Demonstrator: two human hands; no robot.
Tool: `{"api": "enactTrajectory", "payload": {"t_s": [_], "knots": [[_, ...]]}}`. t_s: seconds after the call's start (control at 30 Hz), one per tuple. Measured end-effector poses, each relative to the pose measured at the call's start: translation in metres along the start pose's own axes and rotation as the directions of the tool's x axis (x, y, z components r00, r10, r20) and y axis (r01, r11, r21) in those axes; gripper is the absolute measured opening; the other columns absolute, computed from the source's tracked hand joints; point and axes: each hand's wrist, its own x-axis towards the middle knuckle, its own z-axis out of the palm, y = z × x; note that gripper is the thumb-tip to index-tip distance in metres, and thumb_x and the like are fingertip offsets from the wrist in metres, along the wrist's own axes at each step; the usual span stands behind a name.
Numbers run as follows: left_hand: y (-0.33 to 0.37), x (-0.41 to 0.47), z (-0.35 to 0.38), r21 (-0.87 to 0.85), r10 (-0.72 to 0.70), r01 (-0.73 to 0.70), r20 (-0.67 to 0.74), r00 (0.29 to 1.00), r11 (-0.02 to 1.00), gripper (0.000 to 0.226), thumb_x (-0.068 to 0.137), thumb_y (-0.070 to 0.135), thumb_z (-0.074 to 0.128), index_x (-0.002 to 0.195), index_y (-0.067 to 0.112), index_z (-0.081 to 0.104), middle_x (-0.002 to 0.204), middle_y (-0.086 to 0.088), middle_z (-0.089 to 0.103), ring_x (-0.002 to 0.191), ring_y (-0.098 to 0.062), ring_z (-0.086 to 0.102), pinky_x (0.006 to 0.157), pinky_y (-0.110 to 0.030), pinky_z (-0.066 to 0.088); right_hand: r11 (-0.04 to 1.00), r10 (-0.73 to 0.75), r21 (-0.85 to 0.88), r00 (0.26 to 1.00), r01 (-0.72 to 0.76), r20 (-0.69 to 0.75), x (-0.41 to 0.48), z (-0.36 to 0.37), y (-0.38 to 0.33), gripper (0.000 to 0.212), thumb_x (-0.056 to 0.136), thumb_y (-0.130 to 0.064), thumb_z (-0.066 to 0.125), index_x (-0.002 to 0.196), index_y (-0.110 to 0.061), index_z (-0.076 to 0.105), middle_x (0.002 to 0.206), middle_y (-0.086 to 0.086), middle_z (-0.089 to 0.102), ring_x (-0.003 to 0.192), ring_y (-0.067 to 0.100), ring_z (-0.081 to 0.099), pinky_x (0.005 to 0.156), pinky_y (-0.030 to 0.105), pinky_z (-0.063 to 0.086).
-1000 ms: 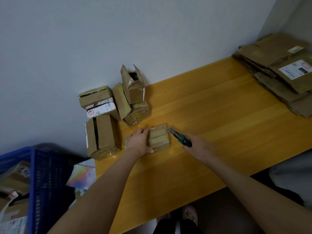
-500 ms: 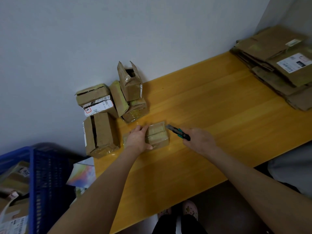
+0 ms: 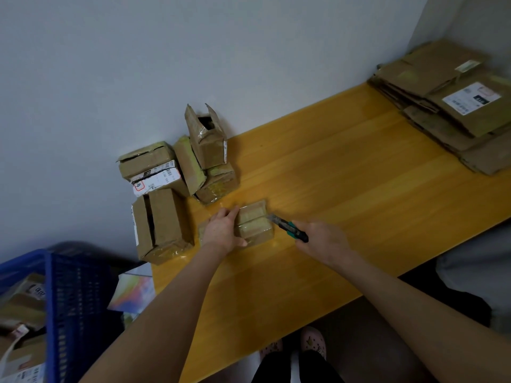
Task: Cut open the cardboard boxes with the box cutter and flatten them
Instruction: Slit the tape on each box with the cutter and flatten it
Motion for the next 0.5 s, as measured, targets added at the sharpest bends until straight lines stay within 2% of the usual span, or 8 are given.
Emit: {"api": "enactTrajectory", "payload": {"t_s": [0.23, 0.3, 0.33, 0.37, 0.43, 0.5], "knots": [[-0.002, 0.001, 0.002, -0.016, 0.003, -0.003, -0.008, 1.000, 1.000, 0.100, 0.074, 0.034, 0.081, 0.154, 0.025, 0.021, 0.152, -0.003, 0.032, 0.138, -0.027, 0.035, 0.113, -0.041, 0.034, 1.000, -0.022, -0.004, 0.999, 0.022, 0.046, -0.004, -0.006, 0.015, 0.048, 0.097, -0.036, 0.049, 0.144, -0.031, 0.039, 0.110, 0.002, 0.063, 0.090, 0.019, 0.061, 0.072, 0.034, 0.054], [-0.003, 0.002, 0.002, -0.032, 0.001, -0.002, -0.010, 1.000, 0.999, 0.100, 0.074, 0.033, 0.082, 0.153, 0.025, 0.022, 0.150, -0.003, 0.033, 0.136, -0.027, 0.036, 0.111, -0.040, 0.036, 0.996, -0.018, 0.088, 0.999, 0.015, 0.043, -0.010, -0.004, 0.021, 0.046, 0.095, -0.034, 0.054, 0.140, -0.030, 0.047, 0.109, 0.000, 0.064, 0.089, 0.017, 0.062, 0.072, 0.033, 0.055], [-0.003, 0.003, 0.002, -0.036, 0.004, -0.005, -0.010, 1.000, 0.999, 0.100, 0.073, 0.033, 0.082, 0.153, 0.025, 0.022, 0.149, -0.003, 0.034, 0.135, -0.027, 0.037, 0.111, -0.041, 0.037, 0.979, 0.015, 0.201, 1.000, -0.018, 0.014, -0.011, -0.001, 0.022, 0.046, 0.094, -0.032, 0.056, 0.139, -0.028, 0.049, 0.107, -0.001, 0.065, 0.085, 0.016, 0.062, 0.068, 0.031, 0.054], [-0.004, 0.003, 0.002, -0.039, 0.008, -0.008, -0.009, 1.000, 0.999, 0.100, 0.073, 0.033, 0.082, 0.153, 0.024, 0.022, 0.148, -0.003, 0.035, 0.135, -0.027, 0.038, 0.110, -0.041, 0.037, 0.935, 0.077, 0.349, 0.997, -0.064, -0.024, -0.012, 0.003, 0.022, 0.046, 0.093, -0.030, 0.058, 0.138, -0.027, 0.050, 0.104, -0.001, 0.065, 0.080, 0.014, 0.062, 0.062, 0.027, 0.052], [-0.005, 0.003, 0.003, -0.045, 0.010, -0.011, -0.012, 1.000, 0.999, 0.101, 0.073, 0.034, 0.082, 0.153, 0.025, 0.022, 0.148, -0.004, 0.036, 0.134, -0.027, 0.038, 0.110, -0.041, 0.037, 0.778, 0.241, 0.613, 0.967, -0.137, -0.089, -0.008, 0.009, 0.015, 0.047, 0.094, -0.026, 0.058, 0.139, -0.022, 0.047, 0.097, 0.001, 0.064, 0.071, 0.012, 0.059, 0.054, 0.021, 0.044], [-0.005, 0.001, 0.003, -0.038, 0.009, -0.010, -0.018, 1.000, 0.999, 0.100, 0.074, 0.035, 0.081, 0.153, 0.025, 0.021, 0.147, -0.004, 0.036, 0.134, -0.027, 0.037, 0.111, -0.041, 0.036, 0.624, 0.345, 0.757, 0.937, -0.194, -0.044, -0.003, 0.014, 0.003, 0.047, 0.095, -0.024, 0.058, 0.140, -0.017, 0.044, 0.095, 0.005, 0.063, 0.068, 0.011, 0.058, 0.054, 0.020, 0.041]]}}
